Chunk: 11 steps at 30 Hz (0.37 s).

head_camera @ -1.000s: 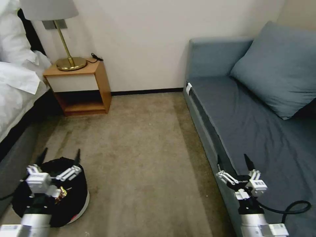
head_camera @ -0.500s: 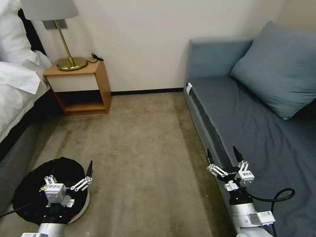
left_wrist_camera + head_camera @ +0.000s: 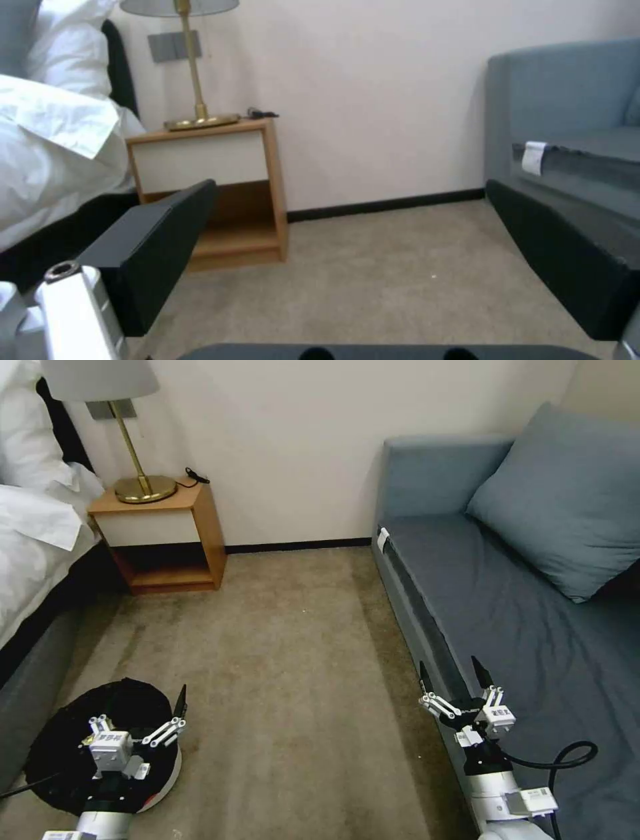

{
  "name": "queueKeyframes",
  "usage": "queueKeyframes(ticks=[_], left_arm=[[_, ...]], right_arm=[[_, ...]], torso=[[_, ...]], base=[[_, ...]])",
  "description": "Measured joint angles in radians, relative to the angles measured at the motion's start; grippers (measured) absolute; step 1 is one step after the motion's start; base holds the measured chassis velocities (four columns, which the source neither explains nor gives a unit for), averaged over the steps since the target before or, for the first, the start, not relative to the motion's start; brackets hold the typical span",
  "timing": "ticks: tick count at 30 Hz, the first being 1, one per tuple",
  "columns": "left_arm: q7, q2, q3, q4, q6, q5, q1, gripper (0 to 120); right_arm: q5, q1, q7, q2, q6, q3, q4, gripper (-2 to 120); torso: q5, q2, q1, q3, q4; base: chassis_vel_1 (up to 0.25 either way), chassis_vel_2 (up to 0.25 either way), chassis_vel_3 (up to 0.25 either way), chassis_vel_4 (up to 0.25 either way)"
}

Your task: Pick up the trash bin, then pick up the garbage on the floor and place it into the trash bin.

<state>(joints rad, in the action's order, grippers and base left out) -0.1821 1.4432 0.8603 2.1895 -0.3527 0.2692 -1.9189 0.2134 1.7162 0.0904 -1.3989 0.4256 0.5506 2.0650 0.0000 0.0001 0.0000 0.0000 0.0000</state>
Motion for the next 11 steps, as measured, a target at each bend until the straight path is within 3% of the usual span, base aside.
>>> queueKeyframes(ticks=[11], left_arm=[[0.0, -0.001, 0.001, 0.0, 0.001, 0.001, 0.0, 100]], right_arm=[[0.0, 0.0, 0.0, 0.0, -0.001, 0.0, 0.0, 100]], torso=[[0.0, 0.0, 0.0, 0.0, 0.0]], base=[[0.0, 0.0, 0.0, 0.0]])
